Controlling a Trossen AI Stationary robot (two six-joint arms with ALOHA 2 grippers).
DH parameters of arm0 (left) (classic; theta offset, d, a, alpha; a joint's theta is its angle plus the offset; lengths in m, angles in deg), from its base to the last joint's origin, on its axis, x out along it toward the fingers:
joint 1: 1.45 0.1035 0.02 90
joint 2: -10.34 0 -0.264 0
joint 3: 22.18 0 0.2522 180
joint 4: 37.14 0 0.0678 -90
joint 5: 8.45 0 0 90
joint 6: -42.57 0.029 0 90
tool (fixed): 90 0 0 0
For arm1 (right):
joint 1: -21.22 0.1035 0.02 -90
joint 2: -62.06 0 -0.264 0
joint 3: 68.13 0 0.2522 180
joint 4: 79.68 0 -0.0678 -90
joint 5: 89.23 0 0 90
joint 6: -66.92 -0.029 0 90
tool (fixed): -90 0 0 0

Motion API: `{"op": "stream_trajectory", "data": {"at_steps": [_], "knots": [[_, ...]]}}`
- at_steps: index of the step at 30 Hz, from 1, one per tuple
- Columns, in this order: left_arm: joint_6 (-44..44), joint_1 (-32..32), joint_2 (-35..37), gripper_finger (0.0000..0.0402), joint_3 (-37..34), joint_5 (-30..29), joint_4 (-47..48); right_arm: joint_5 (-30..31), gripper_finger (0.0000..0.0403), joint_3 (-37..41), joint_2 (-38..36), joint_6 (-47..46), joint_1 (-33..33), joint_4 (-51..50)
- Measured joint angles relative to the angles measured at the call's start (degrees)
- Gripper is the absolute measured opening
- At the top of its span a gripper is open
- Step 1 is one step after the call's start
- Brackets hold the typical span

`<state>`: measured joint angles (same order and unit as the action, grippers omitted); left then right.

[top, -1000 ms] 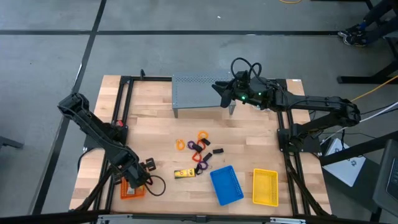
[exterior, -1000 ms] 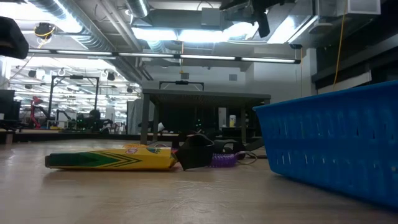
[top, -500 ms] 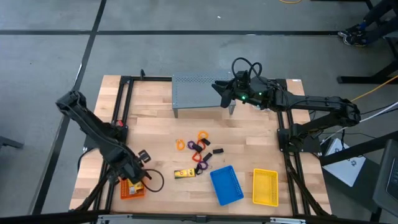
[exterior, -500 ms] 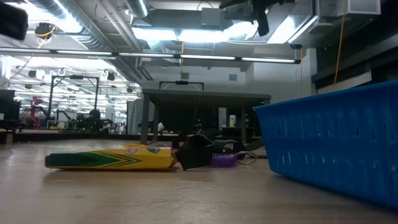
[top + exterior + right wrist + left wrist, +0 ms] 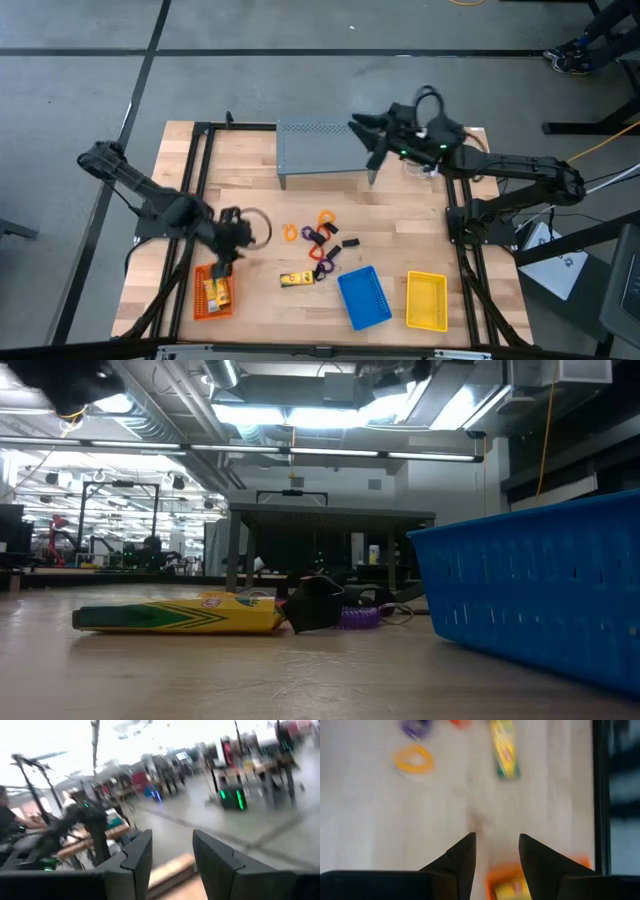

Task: Pick & Place Office Desk Supplies
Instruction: Put the yellow crayon box into the orange bin

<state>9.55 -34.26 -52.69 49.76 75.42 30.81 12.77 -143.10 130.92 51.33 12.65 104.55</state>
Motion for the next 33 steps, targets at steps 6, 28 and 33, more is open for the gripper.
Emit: {"op": "stream_trajectory", "data": {"at_steps": [6,28,33], "knots": [[4.11,9.83,-3.41,0.0128,-0.02,3.01,-2.53,-3.40,0.0143,0.00,-10.72,2.53,-0.01,-7.69],[8.50,24.71,-30.91,0.0131,2.14,18.86,-30.94,-13.32,0.0143,-0.07,-41.87,-3.60,0.91,-49.77],[8.30,21.66,-33.00,0.0155,5.82,18.60,-30.49,-12.89,0.0143,0.39,-45.42,-1.66,0.91,-53.62]]}}
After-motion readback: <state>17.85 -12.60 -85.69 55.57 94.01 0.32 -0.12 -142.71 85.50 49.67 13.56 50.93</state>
